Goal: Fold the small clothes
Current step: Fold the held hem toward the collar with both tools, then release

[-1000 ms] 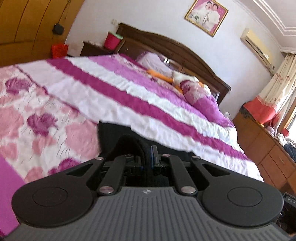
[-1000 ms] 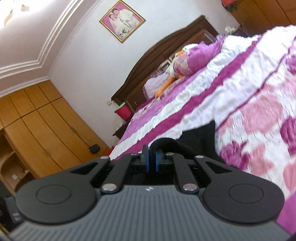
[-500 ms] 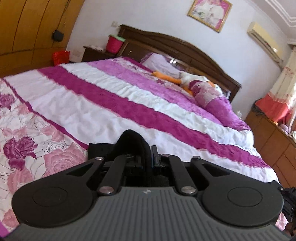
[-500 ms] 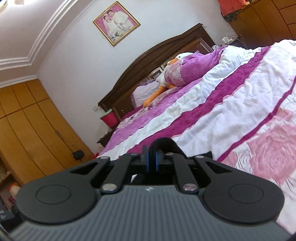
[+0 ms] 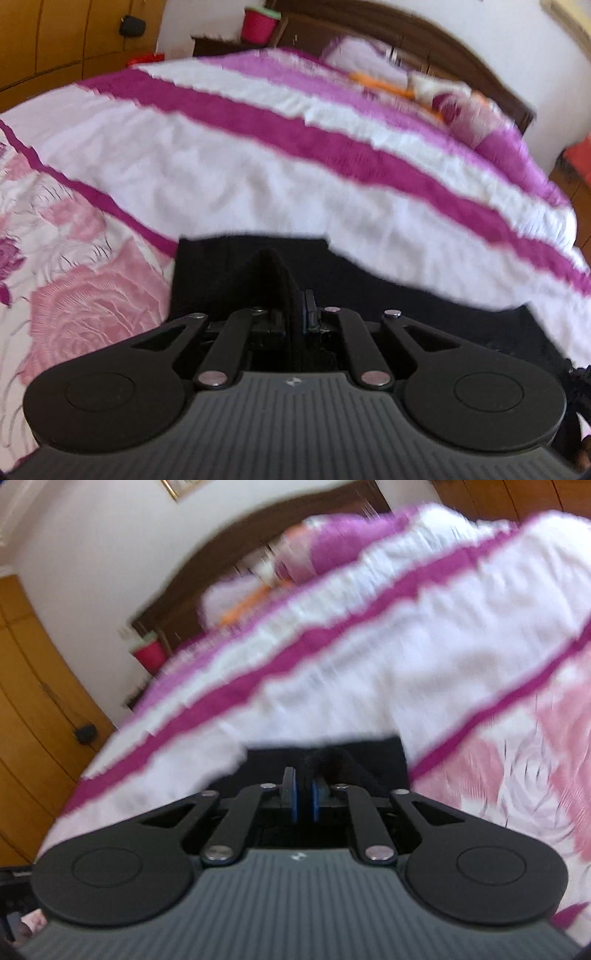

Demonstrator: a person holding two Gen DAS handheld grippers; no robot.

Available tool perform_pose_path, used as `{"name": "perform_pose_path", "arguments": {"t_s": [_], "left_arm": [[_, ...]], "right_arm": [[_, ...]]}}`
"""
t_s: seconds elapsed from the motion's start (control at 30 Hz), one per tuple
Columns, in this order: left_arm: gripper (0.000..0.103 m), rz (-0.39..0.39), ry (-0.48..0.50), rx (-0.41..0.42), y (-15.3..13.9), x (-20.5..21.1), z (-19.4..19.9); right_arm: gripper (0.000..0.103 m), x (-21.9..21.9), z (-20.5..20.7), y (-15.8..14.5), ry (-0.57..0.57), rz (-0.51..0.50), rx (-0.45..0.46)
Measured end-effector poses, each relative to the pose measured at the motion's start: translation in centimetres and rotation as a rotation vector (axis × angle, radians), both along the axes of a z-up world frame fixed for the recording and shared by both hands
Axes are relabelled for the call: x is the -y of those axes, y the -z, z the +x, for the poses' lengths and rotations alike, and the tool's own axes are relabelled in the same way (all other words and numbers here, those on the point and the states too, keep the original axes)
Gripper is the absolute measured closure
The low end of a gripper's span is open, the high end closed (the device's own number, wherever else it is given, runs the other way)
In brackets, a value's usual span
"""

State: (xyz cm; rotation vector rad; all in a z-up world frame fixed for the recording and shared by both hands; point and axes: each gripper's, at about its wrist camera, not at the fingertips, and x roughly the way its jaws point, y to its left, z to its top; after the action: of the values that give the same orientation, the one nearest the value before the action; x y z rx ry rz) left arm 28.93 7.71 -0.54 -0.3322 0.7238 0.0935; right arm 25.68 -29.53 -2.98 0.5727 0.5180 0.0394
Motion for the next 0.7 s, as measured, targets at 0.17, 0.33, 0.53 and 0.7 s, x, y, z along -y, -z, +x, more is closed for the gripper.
{"name": "perform_pose_path", "arguments": {"t_s": [0.17,0.33,0.53,0.7], "left_arm": [[0.094,0.036,0.037,0.0,0.8,0.1,0.8],[0.092,0.018,0.075,-0.023,-1.4,-0.4,-0.4],[0.071,0.065,0.116,-0.025,-4.5,-1.6,-3.2],[0.065,0.098,0.181,-0.008,-5.6,-1.5,-6.1]], "right_arm": [[0.093,0.1,0.0,-0.2,-0.026,0.005,-0.015],[0.088,0.4,-1.4,-2.8,-0.074,-0.012,-0.031],[0.088,0.8,-4.4,-5.1,-0.144,-0.098,-0.024],[0.088,0.9,-6.4,-4.7,-0.179,-0.09,-0.033]]}}
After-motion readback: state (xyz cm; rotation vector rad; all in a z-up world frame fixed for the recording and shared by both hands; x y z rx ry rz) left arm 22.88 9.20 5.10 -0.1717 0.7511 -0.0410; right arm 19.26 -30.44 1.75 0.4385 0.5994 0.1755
